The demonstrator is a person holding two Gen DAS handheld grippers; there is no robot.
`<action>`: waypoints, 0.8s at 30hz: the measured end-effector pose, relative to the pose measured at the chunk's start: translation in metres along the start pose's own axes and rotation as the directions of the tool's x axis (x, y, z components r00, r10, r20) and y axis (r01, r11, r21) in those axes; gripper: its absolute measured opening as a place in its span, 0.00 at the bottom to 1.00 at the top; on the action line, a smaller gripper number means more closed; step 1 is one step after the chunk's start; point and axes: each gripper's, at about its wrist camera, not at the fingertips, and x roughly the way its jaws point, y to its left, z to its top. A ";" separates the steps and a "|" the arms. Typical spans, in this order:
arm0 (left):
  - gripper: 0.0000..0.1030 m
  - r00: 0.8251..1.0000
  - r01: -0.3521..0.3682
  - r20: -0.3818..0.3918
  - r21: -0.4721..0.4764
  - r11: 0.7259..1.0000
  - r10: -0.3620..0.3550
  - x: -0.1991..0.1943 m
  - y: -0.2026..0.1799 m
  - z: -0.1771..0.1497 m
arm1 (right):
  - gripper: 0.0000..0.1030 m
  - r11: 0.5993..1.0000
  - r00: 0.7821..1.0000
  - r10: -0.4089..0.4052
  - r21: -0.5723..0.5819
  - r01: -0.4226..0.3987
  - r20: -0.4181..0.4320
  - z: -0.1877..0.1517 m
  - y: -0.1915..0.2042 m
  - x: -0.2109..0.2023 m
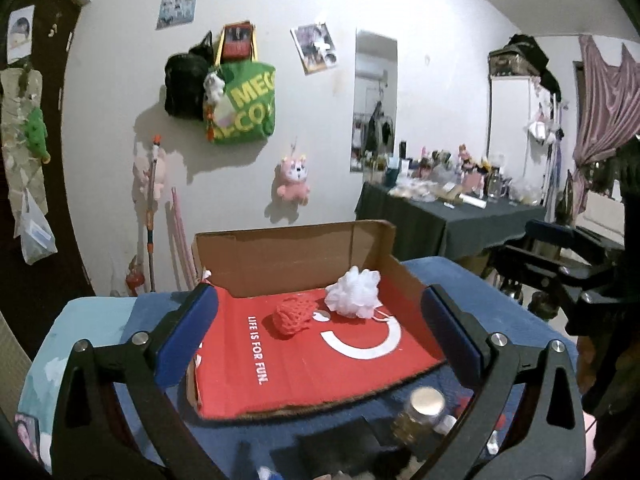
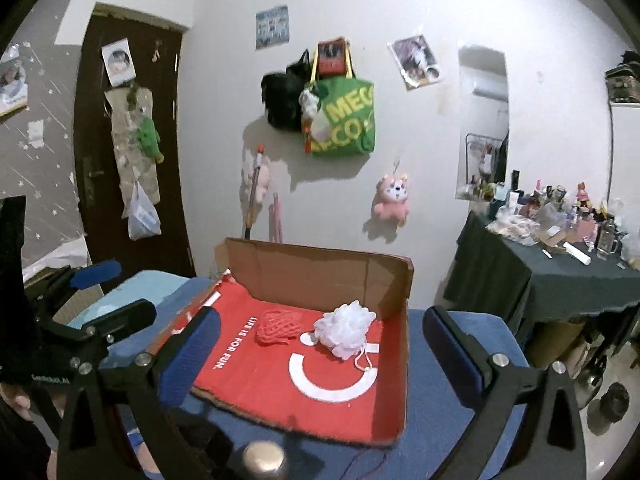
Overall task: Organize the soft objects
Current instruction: 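Move both tools back over the remaining items on the bedspread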
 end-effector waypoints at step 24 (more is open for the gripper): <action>1.00 0.997 -0.071 -0.011 -0.037 0.997 0.070 -0.083 -0.031 -0.150 | 1.00 0.993 0.993 -0.112 0.031 0.110 0.045 -0.165 0.039 -0.090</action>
